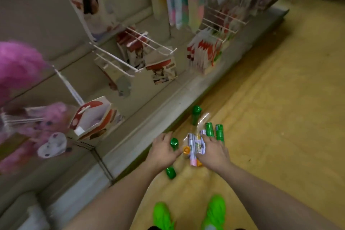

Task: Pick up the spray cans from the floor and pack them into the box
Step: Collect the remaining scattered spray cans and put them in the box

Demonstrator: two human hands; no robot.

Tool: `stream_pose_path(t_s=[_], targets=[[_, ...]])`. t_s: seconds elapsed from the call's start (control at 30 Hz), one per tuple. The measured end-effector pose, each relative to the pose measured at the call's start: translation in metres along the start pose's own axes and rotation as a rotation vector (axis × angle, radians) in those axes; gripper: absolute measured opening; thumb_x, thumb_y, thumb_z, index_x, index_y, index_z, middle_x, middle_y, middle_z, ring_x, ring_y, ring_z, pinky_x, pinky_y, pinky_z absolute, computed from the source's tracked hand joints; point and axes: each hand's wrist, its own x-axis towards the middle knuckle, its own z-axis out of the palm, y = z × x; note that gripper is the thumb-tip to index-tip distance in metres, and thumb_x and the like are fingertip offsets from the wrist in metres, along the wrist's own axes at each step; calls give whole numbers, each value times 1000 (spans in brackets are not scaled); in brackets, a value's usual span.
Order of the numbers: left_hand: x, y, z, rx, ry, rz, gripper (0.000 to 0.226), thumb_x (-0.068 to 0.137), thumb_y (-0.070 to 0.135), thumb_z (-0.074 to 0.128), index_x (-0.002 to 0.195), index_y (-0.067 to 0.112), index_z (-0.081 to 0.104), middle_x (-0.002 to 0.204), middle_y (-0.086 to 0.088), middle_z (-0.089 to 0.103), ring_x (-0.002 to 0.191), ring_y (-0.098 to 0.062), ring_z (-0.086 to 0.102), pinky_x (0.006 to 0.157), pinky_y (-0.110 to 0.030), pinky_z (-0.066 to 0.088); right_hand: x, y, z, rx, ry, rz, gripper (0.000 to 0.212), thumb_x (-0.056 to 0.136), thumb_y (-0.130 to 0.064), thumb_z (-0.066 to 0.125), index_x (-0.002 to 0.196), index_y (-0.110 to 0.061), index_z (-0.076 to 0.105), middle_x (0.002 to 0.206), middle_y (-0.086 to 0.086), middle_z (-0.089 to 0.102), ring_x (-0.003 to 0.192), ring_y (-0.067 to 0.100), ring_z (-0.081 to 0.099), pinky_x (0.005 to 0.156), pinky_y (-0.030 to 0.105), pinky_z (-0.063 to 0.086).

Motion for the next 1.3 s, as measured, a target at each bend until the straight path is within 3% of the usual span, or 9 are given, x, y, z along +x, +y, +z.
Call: stream_pose_path(t_s=[0.17,0.3,0.47,0.6,0.7,0.8,0.93,1.1,1.3], targets=[[98,-60,103,-150,65,-152,99,73,55,76,154,24,29,154,-2,40,140,-23,38,114,-39,35,116,49,106,45,-42,-26,84,82,-50,66,154,-25,27,143,4,50,127,30,48,100,40,45],[173,-126,208,-295,118,-315,116,64,47,87,157,25,21,156,-3,37,142,-25,37,115,-41,34,203,97,234,234,-47,6,120,51,-67,79,150,-21,29,139,6,54,126,32,51,98,42,48],[262,-190,306,-331,174,-293,123,58,35,94,157,21,21,157,-4,35,144,-25,34,116,-40,32,277,141,367,419,50,26,133,41,-63,90,152,-18,29,144,7,51,130,29,50,103,41,46],[326,-241,371,-453,271,-254,128,32,60,95,144,22,45,139,1,58,130,-19,52,109,-44,43,324,149,432,603,112,-3,123,47,-39,99,151,-13,36,146,2,50,136,21,45,109,28,36],[346,-253,392,-518,278,-269,94,34,52,98,115,18,66,108,5,72,101,-11,67,85,-25,57,344,147,461,677,209,-42,82,53,-30,97,125,-32,59,111,-15,67,107,8,61,88,6,39],[344,-236,386,-554,322,-238,56,50,12,97,97,18,65,93,5,70,90,-13,66,66,-8,46,345,137,456,671,305,12,45,59,-26,93,84,-40,58,70,-18,63,77,17,67,61,9,40],[306,-205,341,-545,287,-240,61,55,9,92,109,17,63,99,6,65,99,-15,62,80,-24,48,314,121,415,670,272,125,40,58,-29,91,88,-20,66,78,6,71,81,30,68,65,27,44],[231,-150,248,-466,197,-293,75,58,11,92,126,15,59,114,3,65,110,-17,59,95,-31,48,249,96,331,670,241,165,41,59,-28,89,91,-20,65,74,2,68,80,30,67,66,28,45],[147,-75,139,-480,166,-307,73,59,11,90,125,18,60,106,7,62,102,-13,59,84,-27,48,163,51,197,667,235,179,39,62,-30,89,88,-22,61,72,-6,59,81,26,65,65,24,39]])
